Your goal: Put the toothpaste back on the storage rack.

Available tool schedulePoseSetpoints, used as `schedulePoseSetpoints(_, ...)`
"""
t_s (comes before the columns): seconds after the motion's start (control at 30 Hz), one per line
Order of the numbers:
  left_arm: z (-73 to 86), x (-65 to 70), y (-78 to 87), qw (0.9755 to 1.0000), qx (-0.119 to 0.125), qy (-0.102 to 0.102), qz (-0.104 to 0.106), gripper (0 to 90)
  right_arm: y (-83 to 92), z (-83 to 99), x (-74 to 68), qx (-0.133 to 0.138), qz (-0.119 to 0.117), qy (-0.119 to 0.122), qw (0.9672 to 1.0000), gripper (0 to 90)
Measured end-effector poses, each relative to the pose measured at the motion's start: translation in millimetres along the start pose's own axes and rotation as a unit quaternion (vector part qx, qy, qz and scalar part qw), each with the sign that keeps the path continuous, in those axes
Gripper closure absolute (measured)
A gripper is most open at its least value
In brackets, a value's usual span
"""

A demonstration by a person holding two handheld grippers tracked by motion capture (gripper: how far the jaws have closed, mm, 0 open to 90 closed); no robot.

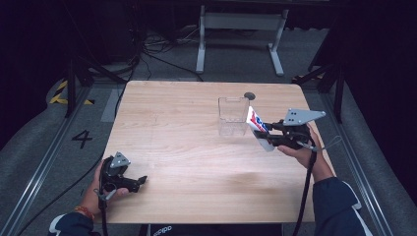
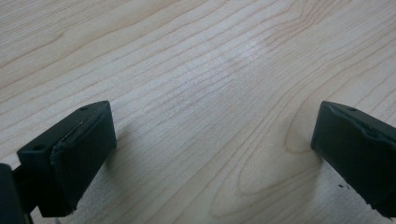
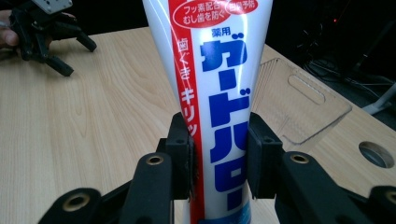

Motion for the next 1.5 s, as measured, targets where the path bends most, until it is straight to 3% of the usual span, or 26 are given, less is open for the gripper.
schedulePoseSetpoints(0.63, 0.0, 0.1, 0.0, 1.0, 0.0, 0.0, 0.0, 0.4, -11.7, -36.9, 17.1, 0.029, 0.005, -0.007, 0.9995, 67.6)
schedulePoseSetpoints(1.5, 0.1, -0.1, 0.0, 1.0, 0.0, -0.001, 0.0, 0.4, -43.3, -72.6, 41.0, 0.035, 0.012, -0.02, 0.9991, 67.6)
Point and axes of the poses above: each handheld gripper's, and its own axes: y roughly backward along the jaws, z roughly out of its underside, x roughly to its right, the point moved 6 cm from there along -y, roughly forward along the jaws, and after that the axes turned 13 degrees about -x, right-handed, at the moved point
